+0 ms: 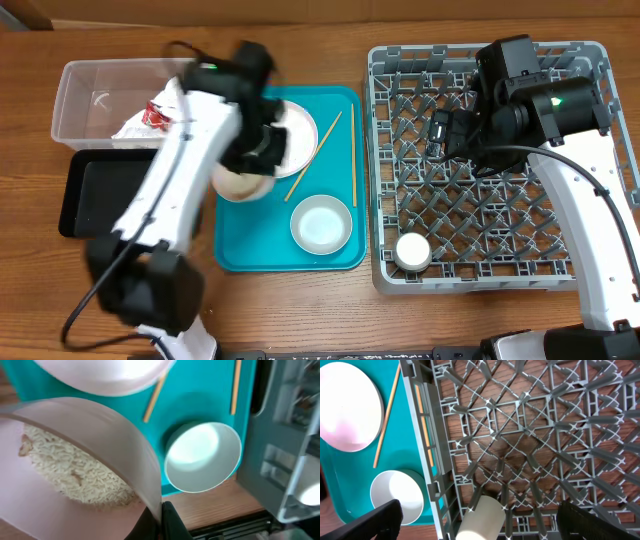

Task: Sort waste into correct bins and load items into the dishwasher
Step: 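Tip the rice from the pink bowl onto the black tray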

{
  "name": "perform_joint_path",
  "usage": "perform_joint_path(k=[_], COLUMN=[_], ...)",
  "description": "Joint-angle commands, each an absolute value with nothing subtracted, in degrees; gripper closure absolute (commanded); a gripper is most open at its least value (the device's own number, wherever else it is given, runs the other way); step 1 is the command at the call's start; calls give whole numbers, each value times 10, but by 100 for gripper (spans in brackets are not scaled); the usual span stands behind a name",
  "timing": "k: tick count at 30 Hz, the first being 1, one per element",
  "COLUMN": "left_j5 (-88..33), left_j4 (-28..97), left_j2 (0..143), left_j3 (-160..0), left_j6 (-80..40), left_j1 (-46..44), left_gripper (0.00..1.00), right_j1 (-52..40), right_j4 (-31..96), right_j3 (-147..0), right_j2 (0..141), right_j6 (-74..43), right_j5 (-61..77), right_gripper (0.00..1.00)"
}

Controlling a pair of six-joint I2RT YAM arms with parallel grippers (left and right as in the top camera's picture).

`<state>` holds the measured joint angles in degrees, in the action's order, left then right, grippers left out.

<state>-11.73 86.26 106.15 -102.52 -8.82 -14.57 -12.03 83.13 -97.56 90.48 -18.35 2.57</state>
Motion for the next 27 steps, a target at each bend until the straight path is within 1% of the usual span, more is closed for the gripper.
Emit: perform_joint_path(k=[1, 6, 8, 15, 22, 27], left_j5=[-197, -311, -358, -552, -727, -815], left_j4=[872, 855, 826, 708, 655, 624], left_j2=[1037, 1038, 1038, 1038, 1038, 1038], left_j3=[-1037, -1006, -980, -846, -735, -711], left_j6=[5, 103, 137, 196, 247, 246], left_j1=[-48, 85, 134, 282, 385, 433], left_gripper=[96, 96, 96, 96, 96, 96], right_j1=[-119, -119, -119, -119, -119, -119], right_j4=[828, 828, 828, 829, 828, 828], right_j3=[-987, -987, -987, -987, -987, -987], right_j2=[899, 899, 899, 899, 899, 899], right_j6=[-179, -179, -179, -179, -179, -179], right_j5=[24, 24, 24, 24, 24, 24], right_gripper=[0, 0, 0, 0, 0, 0])
